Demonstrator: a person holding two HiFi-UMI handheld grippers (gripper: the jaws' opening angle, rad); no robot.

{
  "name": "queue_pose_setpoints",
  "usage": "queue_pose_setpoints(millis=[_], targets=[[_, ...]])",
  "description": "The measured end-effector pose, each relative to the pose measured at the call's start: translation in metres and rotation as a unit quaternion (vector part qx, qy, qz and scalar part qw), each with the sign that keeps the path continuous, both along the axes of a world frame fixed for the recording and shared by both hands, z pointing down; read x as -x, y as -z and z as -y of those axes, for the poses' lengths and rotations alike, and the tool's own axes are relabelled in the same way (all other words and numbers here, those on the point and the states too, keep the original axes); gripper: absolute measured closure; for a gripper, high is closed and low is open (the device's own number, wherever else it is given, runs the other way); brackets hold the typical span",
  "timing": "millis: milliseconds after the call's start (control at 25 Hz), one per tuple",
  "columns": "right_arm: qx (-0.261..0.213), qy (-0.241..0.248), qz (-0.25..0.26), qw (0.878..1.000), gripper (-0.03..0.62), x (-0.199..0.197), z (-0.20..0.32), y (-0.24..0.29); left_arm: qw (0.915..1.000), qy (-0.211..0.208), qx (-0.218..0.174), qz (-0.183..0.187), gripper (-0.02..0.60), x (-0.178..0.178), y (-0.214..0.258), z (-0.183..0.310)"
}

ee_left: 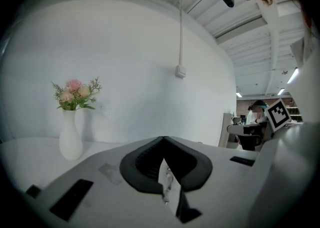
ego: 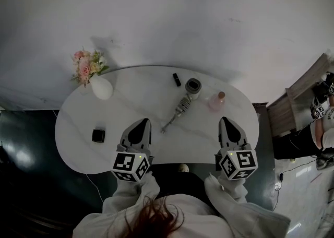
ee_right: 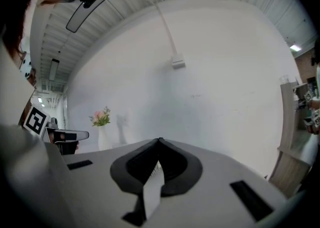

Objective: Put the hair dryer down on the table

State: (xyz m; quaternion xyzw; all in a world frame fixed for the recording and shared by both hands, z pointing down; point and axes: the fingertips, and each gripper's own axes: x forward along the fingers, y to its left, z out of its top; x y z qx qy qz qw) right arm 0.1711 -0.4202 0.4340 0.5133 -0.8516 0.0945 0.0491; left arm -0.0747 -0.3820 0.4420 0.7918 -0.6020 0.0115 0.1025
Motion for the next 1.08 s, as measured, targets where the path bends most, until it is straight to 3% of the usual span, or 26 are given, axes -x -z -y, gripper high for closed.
queue_pose_setpoints(millis=[1080], targets=[[0.009,-0.027,0.001,1.000,0.545,-0.003,-0.005,-0.009,0.9994,-0.021,0.019,-0.018,0.566,-0.019,-0.013,0.014]])
